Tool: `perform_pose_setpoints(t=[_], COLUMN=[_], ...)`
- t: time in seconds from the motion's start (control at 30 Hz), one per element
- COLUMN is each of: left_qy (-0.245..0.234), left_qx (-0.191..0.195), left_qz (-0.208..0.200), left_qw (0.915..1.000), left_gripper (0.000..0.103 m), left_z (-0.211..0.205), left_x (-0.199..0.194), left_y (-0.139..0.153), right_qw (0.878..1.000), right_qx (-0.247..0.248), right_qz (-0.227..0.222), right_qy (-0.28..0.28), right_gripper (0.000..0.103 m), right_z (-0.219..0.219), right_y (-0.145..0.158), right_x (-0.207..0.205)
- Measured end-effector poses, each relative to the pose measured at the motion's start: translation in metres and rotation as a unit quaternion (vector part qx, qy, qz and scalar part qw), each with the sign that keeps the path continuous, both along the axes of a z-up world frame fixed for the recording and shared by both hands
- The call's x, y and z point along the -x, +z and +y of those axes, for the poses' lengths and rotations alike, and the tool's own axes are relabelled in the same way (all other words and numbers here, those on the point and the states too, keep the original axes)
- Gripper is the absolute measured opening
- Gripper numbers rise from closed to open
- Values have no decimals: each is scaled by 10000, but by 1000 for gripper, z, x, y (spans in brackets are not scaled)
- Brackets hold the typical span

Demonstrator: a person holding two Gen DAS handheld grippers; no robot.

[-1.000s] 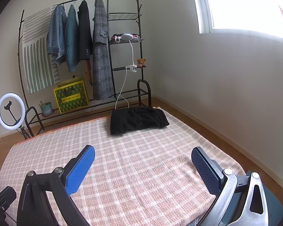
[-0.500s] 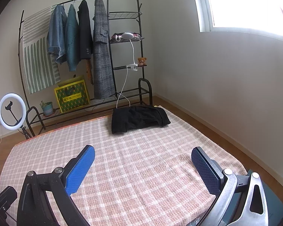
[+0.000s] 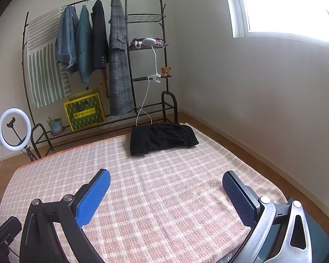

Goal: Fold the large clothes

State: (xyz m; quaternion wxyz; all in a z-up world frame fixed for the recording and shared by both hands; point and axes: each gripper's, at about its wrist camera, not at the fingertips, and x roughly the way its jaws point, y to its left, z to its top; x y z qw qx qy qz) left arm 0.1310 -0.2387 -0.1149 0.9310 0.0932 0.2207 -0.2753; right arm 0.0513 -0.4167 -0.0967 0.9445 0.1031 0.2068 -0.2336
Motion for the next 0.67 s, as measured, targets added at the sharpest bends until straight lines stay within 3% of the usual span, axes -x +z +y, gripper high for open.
perform_pose_setpoints(t=[0.67], left_qy=[21], left_qx=[18], left_qz=[-45], left_qw=[10000], left_gripper=[103], left_z=[7], left_x=[0], left_y=[1], right_qw=[10000], right_qx=[-13], right_qz=[3], right_qy=[0], right_gripper=[103], right_z=[0], right_y=[0], right_x=[0])
